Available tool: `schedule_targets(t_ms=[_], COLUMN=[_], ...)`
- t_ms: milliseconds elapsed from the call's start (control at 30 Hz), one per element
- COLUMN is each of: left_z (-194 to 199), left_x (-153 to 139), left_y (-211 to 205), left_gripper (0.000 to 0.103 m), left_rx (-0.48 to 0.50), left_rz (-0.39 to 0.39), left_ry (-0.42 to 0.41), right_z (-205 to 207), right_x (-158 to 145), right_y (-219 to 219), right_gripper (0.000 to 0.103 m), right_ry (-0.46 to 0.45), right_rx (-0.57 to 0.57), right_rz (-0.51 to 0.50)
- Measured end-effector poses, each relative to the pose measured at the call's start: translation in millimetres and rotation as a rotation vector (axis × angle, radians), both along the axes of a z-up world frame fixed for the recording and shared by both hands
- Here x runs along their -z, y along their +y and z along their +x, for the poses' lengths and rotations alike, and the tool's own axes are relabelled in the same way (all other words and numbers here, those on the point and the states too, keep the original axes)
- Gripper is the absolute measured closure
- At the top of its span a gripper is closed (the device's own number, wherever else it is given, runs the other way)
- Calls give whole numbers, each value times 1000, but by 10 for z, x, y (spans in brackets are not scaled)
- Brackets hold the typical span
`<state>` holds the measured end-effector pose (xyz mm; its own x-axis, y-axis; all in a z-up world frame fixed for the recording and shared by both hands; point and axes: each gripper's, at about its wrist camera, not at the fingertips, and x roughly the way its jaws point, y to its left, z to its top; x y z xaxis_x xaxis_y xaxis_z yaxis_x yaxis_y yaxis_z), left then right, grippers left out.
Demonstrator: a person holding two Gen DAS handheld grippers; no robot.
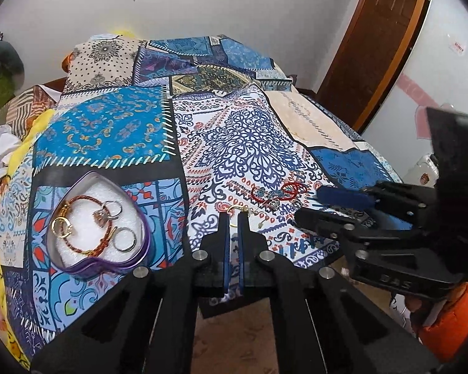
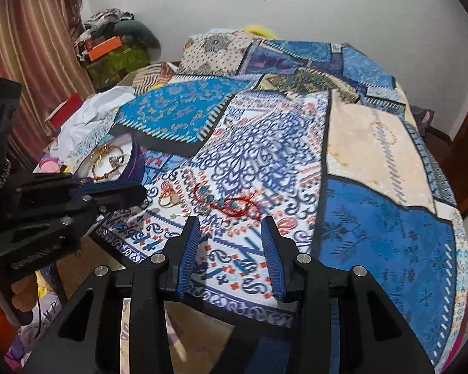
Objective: Organize jewelry
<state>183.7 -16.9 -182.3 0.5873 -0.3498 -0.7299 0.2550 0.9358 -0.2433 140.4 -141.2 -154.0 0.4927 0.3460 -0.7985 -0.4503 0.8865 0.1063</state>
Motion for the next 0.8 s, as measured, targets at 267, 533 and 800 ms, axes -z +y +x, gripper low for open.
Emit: schedule_targets(t_ms=[267,533,800], left_z=[15,94,215], left_x=[102,193,208], left_y=[4,-97,-188], left_gripper=[96,84,78], left_rx=[5,33,33], left_rz=[46,58,65], left_ry=[35,51,58], right_z=[21,25,-1], right_x=[60,87,57], right_y=[85,98,4], right_gripper=[81,94,94], right_ry=[10,-4,-13], right_rx=[-17,-18,-3], right_rz=[-4,-21,13])
